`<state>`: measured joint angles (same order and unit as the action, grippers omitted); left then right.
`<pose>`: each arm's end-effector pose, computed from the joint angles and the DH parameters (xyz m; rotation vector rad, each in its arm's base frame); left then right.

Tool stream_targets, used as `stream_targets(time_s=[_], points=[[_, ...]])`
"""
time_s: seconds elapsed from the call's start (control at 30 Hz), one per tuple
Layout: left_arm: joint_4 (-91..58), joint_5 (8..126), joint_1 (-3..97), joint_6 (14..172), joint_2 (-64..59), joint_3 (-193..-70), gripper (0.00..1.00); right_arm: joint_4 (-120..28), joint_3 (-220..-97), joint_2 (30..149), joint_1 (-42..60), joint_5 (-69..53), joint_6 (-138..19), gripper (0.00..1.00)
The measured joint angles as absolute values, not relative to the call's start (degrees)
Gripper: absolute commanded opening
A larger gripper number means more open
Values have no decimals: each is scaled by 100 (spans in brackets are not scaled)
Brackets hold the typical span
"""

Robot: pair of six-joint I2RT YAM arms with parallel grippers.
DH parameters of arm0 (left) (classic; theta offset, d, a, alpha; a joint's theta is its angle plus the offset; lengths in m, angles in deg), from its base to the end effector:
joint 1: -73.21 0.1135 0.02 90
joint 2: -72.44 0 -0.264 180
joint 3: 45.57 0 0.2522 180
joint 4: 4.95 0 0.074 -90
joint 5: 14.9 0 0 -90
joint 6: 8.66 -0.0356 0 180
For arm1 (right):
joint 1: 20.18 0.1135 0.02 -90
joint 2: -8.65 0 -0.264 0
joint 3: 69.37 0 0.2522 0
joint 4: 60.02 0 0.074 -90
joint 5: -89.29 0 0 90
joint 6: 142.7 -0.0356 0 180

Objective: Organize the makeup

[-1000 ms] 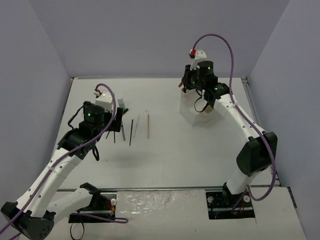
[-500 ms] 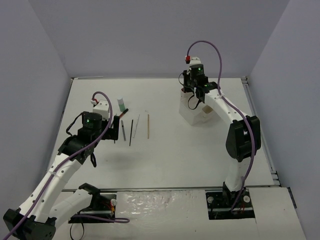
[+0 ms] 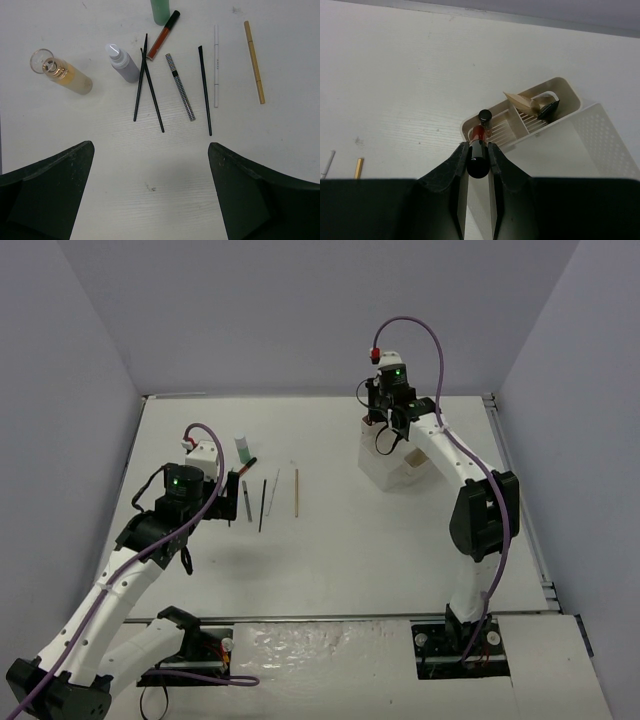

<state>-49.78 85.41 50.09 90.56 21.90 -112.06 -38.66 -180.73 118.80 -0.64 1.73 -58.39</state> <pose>0.1774 -0.0688 0.3340 0.1408 2.0651 -0.1608 0.4396 0.1544 0.3289 -0.2042 1.9196 0.2542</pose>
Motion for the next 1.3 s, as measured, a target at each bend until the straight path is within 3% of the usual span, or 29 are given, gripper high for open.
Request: stream_targets(time_s=[0.37,0.57,0.73,1.07,1.3], points=[[-4978,8540,5009,9056,2143,-11206,97,-3559,-18355,12312,-65,405,-5813,0],[-4978,8540,5009,9056,2138,-11206,97,-3443,-18486,12465,-65,446,-5786,40],[-4978,8522,5009,9056,2081,-11206,97,-3410,-18541,12470,-65,475,-5767,61],[-4978,8320,5009,9042,1879,-11217,96,-3355,-18556,12203,-65,274,-5806,79],[-5205,8068,5009,8902,745,-12054,90,-3399,-17502,10178,-65,-237,-5861,91]])
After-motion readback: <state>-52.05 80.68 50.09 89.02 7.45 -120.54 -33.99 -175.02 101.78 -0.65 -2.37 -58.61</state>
